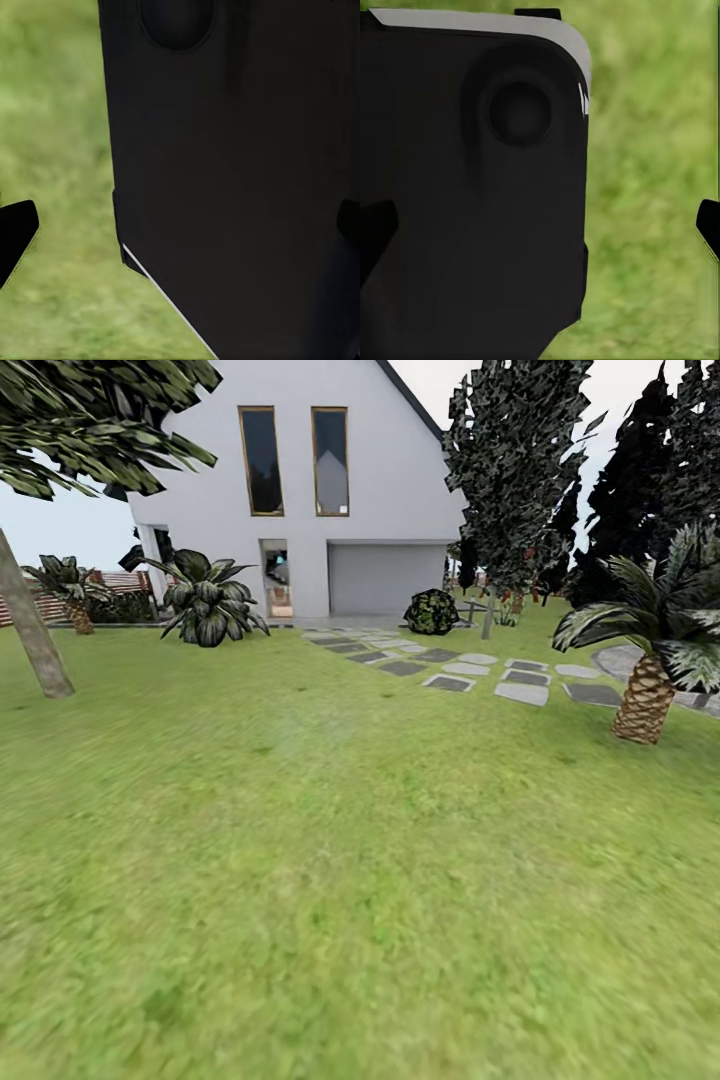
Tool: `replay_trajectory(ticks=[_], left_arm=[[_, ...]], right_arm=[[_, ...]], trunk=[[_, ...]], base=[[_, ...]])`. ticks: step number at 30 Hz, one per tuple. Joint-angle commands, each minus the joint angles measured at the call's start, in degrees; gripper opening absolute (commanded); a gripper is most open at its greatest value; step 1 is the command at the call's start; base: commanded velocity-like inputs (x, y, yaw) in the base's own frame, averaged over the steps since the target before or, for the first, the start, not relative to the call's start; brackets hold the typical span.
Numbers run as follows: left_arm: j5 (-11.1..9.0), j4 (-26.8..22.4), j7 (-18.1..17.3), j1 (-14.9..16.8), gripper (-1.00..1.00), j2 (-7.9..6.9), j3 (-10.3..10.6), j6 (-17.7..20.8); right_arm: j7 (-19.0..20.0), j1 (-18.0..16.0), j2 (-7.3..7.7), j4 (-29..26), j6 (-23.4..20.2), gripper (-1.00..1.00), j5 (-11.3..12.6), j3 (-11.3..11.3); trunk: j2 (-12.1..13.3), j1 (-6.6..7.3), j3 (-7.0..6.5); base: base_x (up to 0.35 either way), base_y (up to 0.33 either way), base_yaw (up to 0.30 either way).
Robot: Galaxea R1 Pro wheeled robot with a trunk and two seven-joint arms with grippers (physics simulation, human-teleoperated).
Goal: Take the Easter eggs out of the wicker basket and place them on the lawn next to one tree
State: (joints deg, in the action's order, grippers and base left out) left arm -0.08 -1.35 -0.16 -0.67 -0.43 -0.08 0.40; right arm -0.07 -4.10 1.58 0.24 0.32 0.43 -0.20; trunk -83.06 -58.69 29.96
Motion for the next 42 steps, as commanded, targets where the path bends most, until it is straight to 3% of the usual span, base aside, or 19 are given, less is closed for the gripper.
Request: replay_trajectory(ticks=[1, 42], left_arm=[[-0.01, -0.14, -0.02, -0.04, 1.0, -0.01, 0.0, 0.04], [-0.01, -0.14, -0.02, -0.04, 1.0, 0.08, 0.0, -0.05]], right_arm=[[-0.01, -0.03, 0.0, 0.03, 0.03, 1.0, 0.03, 0.04], [-0.01, -0.03, 0.0, 0.03, -0.01, 1.0, -0.08, 0.11]], trunk=[[-0.02, -0.03, 0.04], [-0.02, -0.03, 0.04]], base=[[0.342, 0.0, -0.014], [0.342, 0.0, -0.001]])
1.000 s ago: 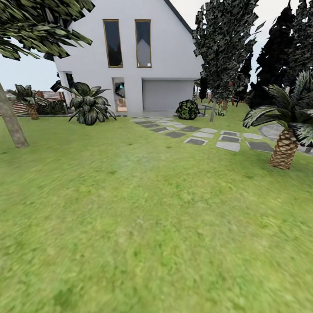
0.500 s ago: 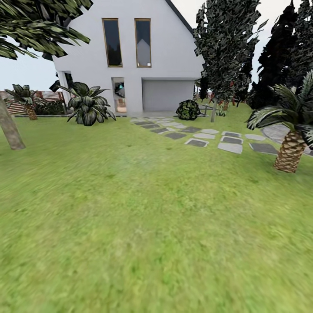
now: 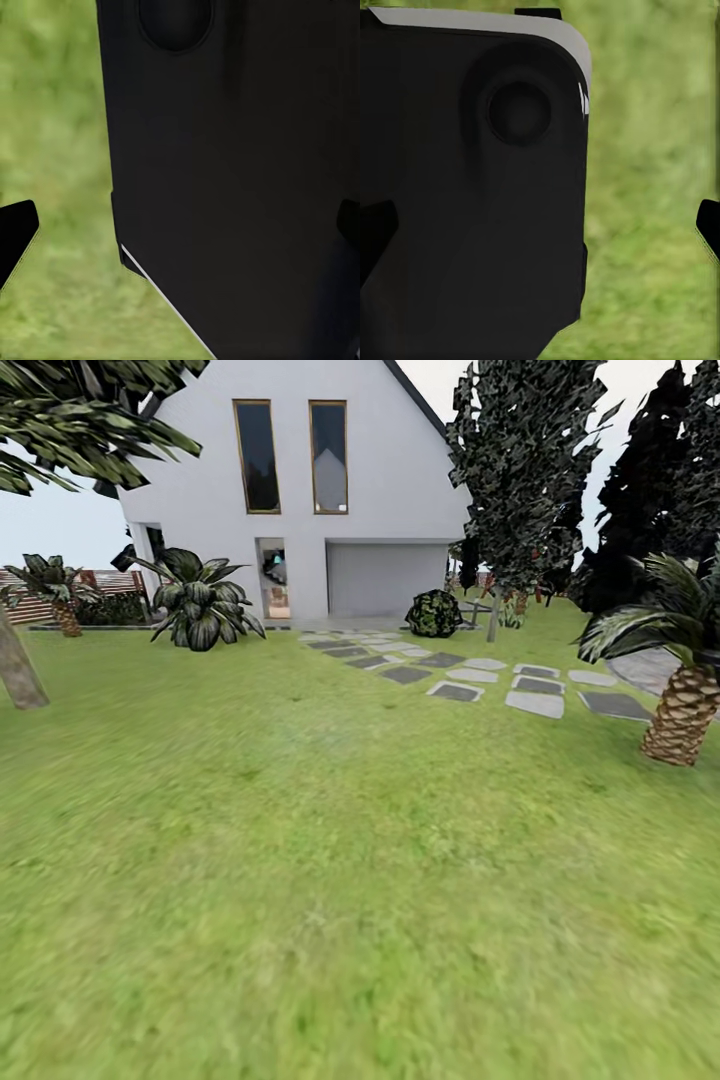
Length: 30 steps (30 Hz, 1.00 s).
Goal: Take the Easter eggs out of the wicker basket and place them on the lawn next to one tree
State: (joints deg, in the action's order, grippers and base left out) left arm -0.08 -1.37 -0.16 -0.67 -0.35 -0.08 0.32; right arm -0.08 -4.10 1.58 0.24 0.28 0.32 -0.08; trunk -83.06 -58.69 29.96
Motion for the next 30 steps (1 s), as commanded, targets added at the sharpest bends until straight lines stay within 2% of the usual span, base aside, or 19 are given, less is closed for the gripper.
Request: replay_trajectory(ticks=[1, 6, 16, 30], left_arm=[[-0.01, -0.13, -0.02, -0.04, 1.0, 0.0, -0.01, 0.03], [-0.01, -0.13, -0.02, -0.04, 1.0, 0.06, -0.01, 0.03], [-0.01, -0.13, -0.02, -0.04, 1.0, 0.08, -0.01, 0.03], [-0.01, -0.13, -0.02, -0.04, 1.0, 0.07, -0.01, 0.05]], right_arm=[[-0.01, -0.03, 0.0, 0.03, 0.05, 1.0, 0.01, 0.0], [-0.01, -0.03, 0.0, 0.03, 0.06, 1.0, -0.02, -0.05], [-0.01, -0.03, 0.0, 0.03, 0.08, 1.0, 0.12, -0.09], [-0.01, -0.03, 0.0, 0.03, -0.01, 1.0, -0.27, -0.09]], trunk=[[-0.02, -0.03, 0.04], [-0.02, -0.03, 0.04], [-0.02, -0.03, 0.04], [-0.02, -0.03, 0.04]], base=[[0.342, 0.0, 0.0], [0.342, 0.0, -0.077], [0.342, 0.0, -0.261], [0.342, 0.0, -0.021]])
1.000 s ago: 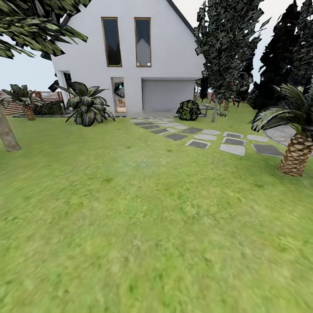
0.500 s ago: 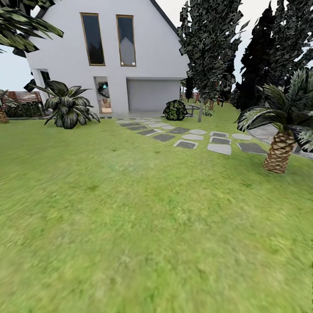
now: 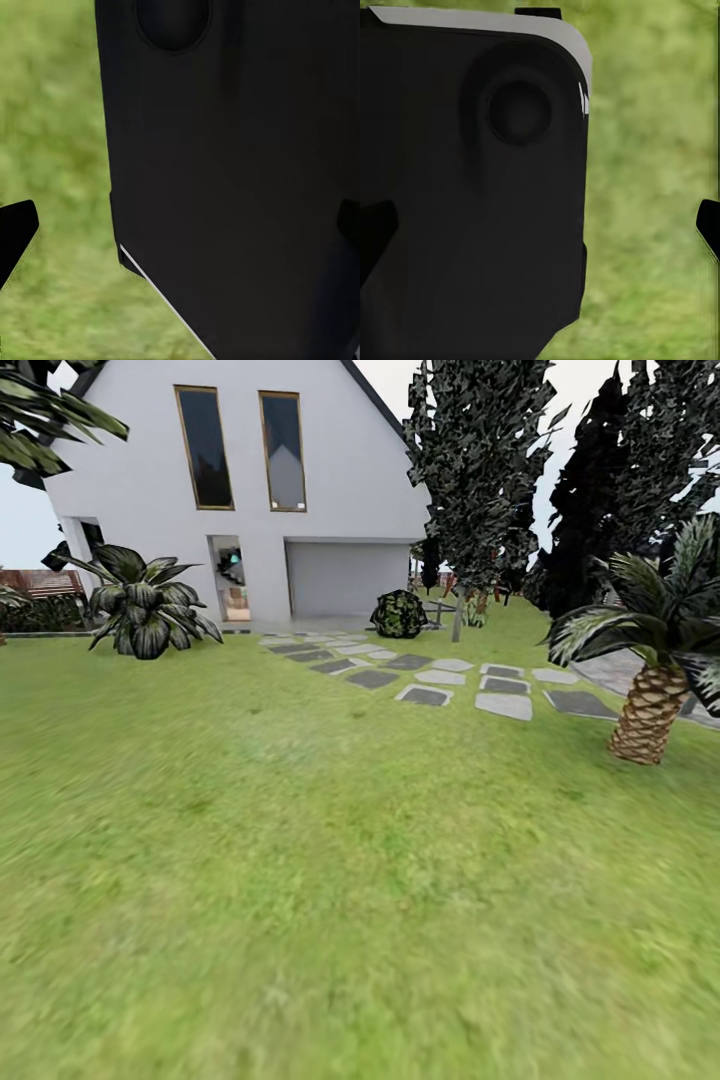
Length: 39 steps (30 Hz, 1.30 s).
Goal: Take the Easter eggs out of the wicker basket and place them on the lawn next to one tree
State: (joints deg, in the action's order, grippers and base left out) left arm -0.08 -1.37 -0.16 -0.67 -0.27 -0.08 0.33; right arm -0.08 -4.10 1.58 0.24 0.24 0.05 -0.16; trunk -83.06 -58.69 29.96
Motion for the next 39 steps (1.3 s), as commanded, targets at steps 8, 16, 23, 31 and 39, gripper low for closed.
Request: replay_trajectory(ticks=[8, 16, 23, 31, 39], left_arm=[[-0.01, -0.13, -0.02, -0.04, 1.0, 0.01, -0.01, 0.02], [-0.01, -0.13, -0.02, -0.04, 1.0, 0.01, -0.01, 0.02], [-0.01, -0.13, -0.02, -0.04, 1.0, 0.01, -0.01, 0.02], [-0.01, -0.13, -0.02, -0.04, 1.0, 0.01, -0.01, 0.02], [-0.01, -0.13, -0.02, -0.04, 1.0, 0.01, -0.01, 0.02]], right_arm=[[-0.01, -0.03, 0.0, 0.03, 0.02, 1.0, -0.05, -0.01], [-0.01, -0.03, 0.0, 0.03, 0.1, 1.0, -0.05, 0.07], [-0.01, -0.03, 0.0, 0.03, 0.09, 1.0, -0.05, 0.03], [-0.01, -0.03, 0.0, 0.03, 0.1, 1.0, -0.05, 0.07], [0.04, -0.03, 0.0, 0.03, 0.11, 1.0, 0.03, 0.04]], trunk=[[-0.02, -0.03, 0.04], [-0.02, -0.03, 0.04], [-0.02, -0.03, 0.04], [-0.02, -0.03, 0.04], [-0.02, -0.03, 0.04]], base=[[0.342, 0.0, 0.0], [0.342, 0.0, 0.0], [0.342, 0.0, 0.0], [0.342, 0.0, 0.0], [0.342, 0.0, -0.152]])
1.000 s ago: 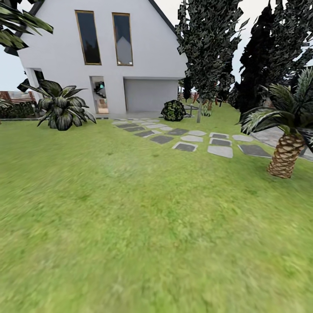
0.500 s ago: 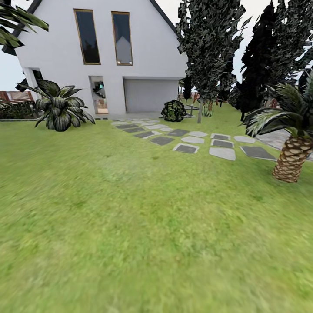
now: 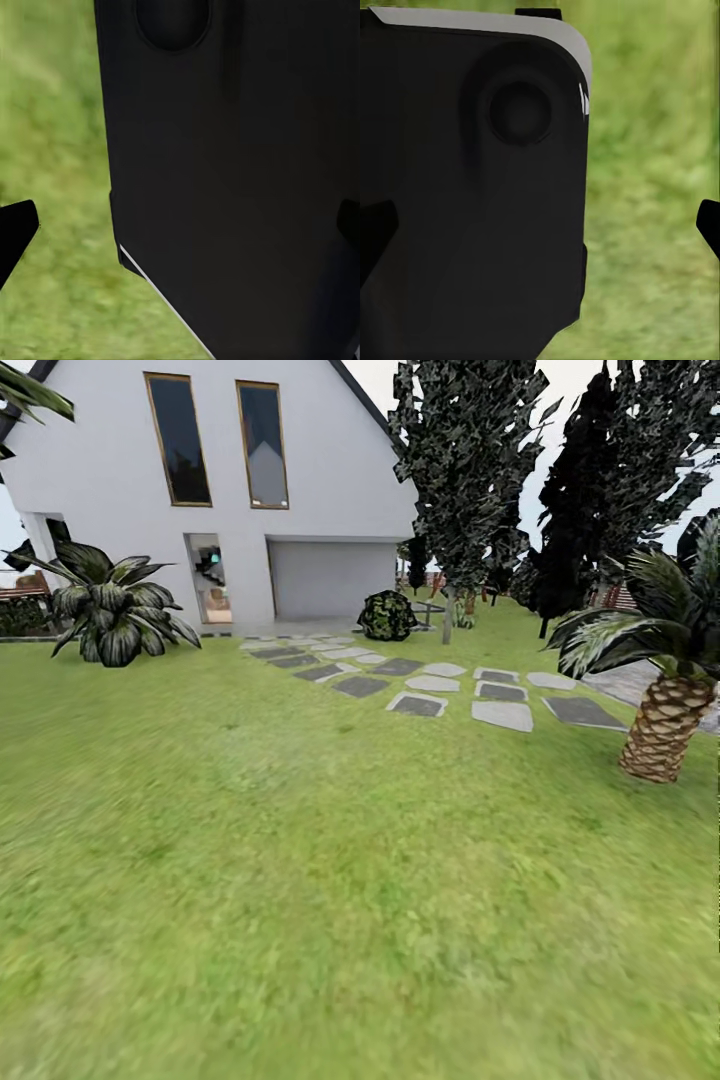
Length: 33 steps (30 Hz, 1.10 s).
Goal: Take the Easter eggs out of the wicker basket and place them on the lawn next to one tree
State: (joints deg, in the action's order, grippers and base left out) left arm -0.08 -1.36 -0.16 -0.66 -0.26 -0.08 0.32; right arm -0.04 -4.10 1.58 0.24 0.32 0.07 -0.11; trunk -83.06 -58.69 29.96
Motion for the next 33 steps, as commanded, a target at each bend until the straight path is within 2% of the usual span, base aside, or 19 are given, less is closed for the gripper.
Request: replay_trajectory(ticks=[1, 29, 33], left_arm=[[-0.01, -0.13, -0.02, -0.04, 1.0, -0.01, -0.01, 0.03], [-0.01, -0.13, -0.01, -0.04, 1.0, -0.01, -0.01, 0.03], [-0.01, -0.13, -0.02, -0.04, 1.0, -0.01, -0.01, 0.03]], right_arm=[[-0.03, -0.03, 0.0, 0.03, 0.03, 1.0, 0.06, -0.05], [-0.05, -0.03, 0.0, 0.03, 0.03, 1.0, -0.13, -0.02], [-0.02, -0.03, 0.0, 0.03, 0.03, 1.0, -0.16, 0.02]], trunk=[[-0.02, -0.03, 0.04], [-0.02, -0.03, 0.04], [-0.02, -0.03, 0.04]], base=[[0.342, 0.0, -0.054], [0.342, 0.0, -0.003], [0.342, 0.0, -0.141]])
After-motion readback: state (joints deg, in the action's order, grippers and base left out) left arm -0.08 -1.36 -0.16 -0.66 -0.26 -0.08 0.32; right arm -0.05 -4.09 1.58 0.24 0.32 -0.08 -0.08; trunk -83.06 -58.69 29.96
